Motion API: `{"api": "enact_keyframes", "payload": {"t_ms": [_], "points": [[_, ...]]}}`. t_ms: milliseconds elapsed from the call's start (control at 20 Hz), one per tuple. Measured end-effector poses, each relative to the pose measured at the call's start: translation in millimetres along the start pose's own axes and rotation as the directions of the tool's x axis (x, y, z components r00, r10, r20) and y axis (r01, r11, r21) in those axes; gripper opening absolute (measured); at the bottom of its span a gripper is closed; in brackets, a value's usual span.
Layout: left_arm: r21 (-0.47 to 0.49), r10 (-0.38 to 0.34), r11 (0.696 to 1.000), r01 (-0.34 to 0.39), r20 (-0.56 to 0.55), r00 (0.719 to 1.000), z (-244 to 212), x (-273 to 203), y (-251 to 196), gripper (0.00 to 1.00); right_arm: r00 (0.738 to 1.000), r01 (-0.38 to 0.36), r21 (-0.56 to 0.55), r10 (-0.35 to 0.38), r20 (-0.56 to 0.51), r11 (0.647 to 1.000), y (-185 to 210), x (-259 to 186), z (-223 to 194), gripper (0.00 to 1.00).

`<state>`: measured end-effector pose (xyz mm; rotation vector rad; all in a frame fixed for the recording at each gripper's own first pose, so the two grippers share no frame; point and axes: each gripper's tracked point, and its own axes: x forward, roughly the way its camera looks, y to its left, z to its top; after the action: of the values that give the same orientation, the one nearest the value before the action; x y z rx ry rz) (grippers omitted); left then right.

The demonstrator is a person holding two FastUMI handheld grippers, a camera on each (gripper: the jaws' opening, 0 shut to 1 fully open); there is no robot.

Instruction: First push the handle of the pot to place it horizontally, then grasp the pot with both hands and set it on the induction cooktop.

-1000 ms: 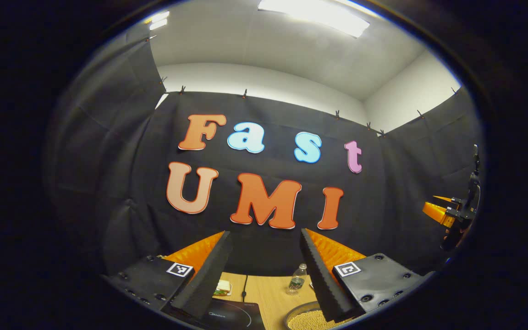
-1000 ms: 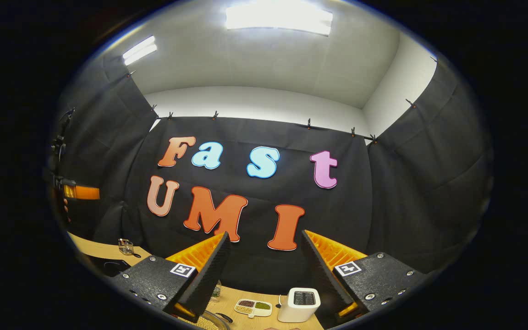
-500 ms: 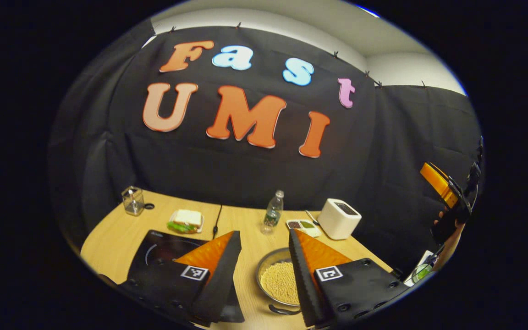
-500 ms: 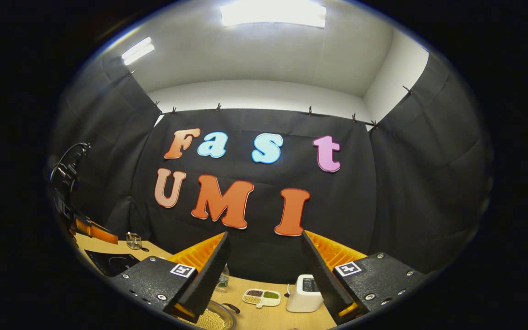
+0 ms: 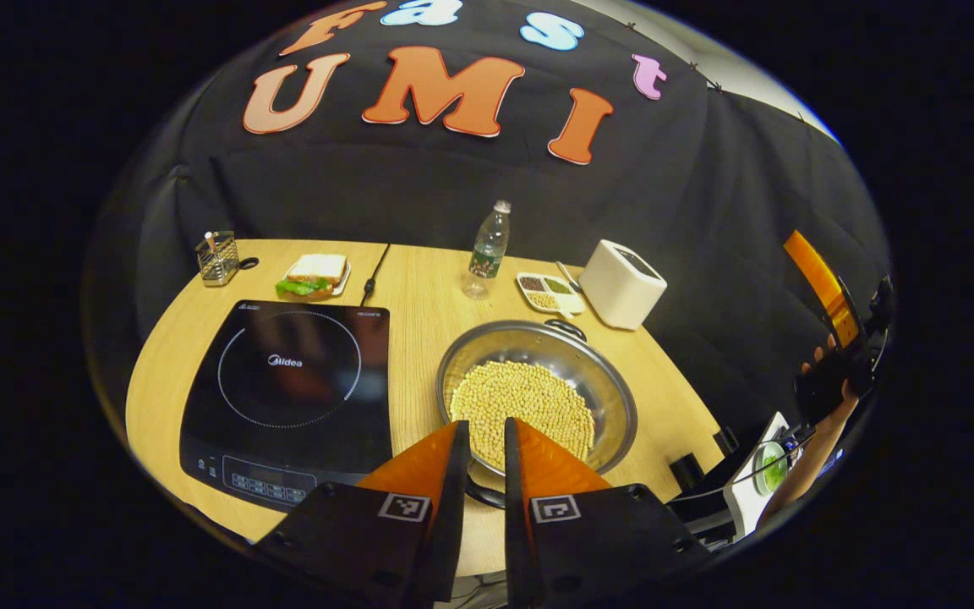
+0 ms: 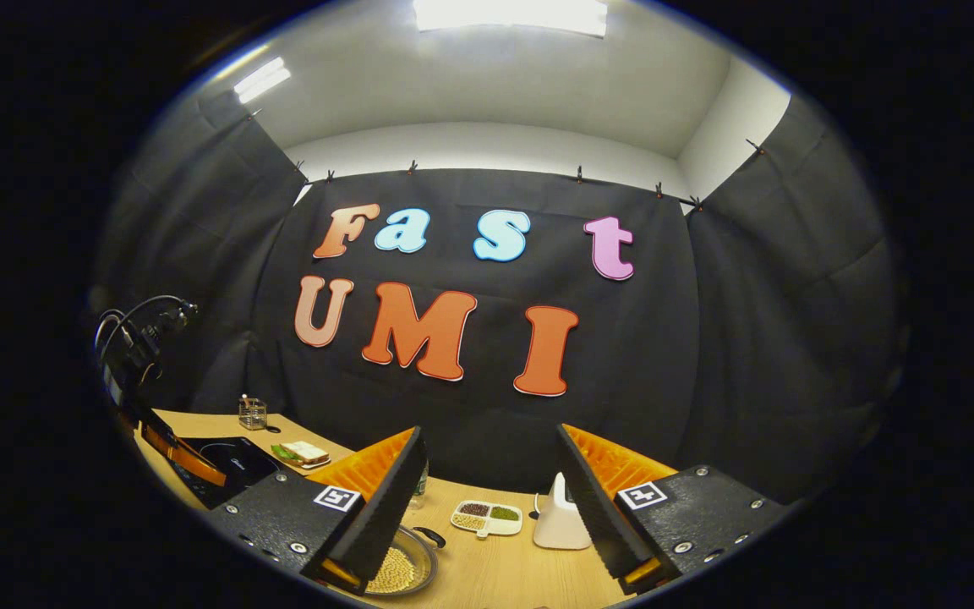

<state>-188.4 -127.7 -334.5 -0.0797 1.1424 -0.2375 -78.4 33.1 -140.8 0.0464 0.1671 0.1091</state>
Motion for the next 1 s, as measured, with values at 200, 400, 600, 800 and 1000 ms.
{"api": "enact_keyframes", "payload": {"t_ms": [200, 400, 600, 800, 1000], "points": [[-0.013, -0.02, 1.0, 0.019, -0.099, 0.995, -38, 7, -18, 0.3, 1.0, -0.006, 0.004, 0.006, 0.005, 1.0, 1, -8, -11, 0.95], [-0.063, -0.015, 0.998, 0.002, -0.209, 0.978, -75, 13, -25, 0.3, 1.0, -0.022, 0.008, 0.022, 0.006, 1.0, 5, -10, -24, 0.95], [-0.137, -0.011, 0.99, -0.032, -0.296, 0.955, -100, 20, -30, 0.3, 0.999, -0.051, 0.018, 0.051, -0.012, 0.999, 14, -10, -38, 0.95], [-0.242, -0.09, 0.97, -0.005, -0.376, 0.922, -121, 28, -53, 0.3, 0.997, -0.064, 0.02, 0.065, -0.041, 0.998, 18, -8, -52, 0.95], [-0.285, -0.07, 0.956, -0.073, -0.46, 0.885, -145, 43, -54, 0.3, 0.995, -0.071, 0.027, 0.073, -0.074, 0.997, 20, -6, -68, 0.95]]}}
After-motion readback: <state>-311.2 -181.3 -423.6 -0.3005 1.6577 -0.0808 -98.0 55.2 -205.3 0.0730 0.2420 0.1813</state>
